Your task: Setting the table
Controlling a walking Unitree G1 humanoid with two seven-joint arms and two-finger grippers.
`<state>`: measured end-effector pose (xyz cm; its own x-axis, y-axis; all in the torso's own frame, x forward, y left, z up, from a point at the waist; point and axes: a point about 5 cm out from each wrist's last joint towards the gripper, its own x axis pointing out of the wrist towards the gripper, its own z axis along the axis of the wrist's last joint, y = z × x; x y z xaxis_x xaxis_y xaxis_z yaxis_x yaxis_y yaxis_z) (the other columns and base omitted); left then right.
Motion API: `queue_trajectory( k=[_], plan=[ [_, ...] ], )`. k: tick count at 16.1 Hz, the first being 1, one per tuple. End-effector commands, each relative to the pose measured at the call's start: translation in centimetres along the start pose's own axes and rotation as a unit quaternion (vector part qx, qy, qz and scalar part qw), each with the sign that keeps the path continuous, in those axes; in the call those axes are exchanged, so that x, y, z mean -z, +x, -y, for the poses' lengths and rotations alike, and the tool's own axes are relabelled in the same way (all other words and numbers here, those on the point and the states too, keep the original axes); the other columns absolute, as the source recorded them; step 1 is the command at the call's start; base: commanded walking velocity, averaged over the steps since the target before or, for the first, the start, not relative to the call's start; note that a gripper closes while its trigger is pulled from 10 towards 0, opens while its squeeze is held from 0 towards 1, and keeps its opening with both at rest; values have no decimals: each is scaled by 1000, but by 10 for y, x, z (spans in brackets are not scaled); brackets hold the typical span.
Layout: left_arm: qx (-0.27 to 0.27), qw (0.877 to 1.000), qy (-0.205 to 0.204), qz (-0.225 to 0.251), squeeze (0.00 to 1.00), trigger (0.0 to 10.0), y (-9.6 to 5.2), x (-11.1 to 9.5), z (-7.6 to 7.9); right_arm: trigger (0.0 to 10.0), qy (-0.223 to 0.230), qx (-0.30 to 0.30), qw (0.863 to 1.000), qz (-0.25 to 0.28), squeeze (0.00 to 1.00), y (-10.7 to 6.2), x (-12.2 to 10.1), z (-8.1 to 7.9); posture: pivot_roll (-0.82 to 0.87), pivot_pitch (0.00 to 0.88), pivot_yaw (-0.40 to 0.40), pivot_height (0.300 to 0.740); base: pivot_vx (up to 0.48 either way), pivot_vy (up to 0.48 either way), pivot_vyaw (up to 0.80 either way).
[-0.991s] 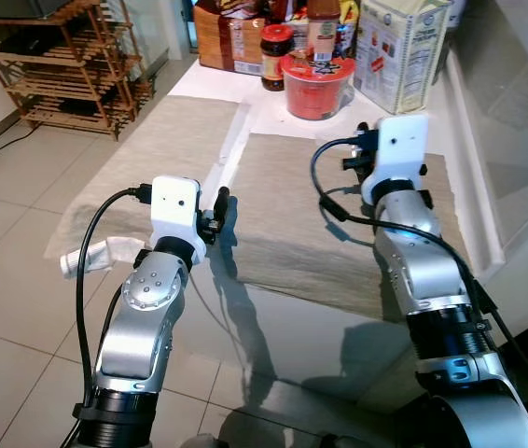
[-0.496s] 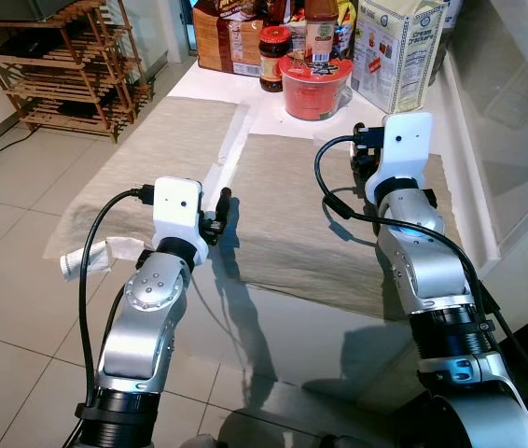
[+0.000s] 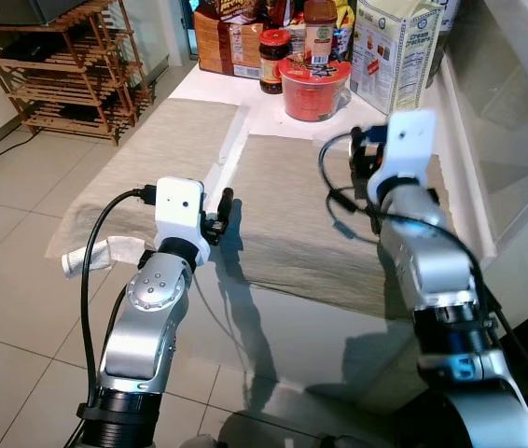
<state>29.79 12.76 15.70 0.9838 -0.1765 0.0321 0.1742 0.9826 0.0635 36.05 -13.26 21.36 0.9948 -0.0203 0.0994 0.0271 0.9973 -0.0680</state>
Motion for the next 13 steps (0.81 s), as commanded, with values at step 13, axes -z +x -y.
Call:
queue_trajectory(
  k=[13],
  plan=[
    [-1,1000,5,4,0,10000,2,-1,0,10000,62,13,984,-167,0,15,13,3,32,31,35,740,0,0,0]
  ],
)
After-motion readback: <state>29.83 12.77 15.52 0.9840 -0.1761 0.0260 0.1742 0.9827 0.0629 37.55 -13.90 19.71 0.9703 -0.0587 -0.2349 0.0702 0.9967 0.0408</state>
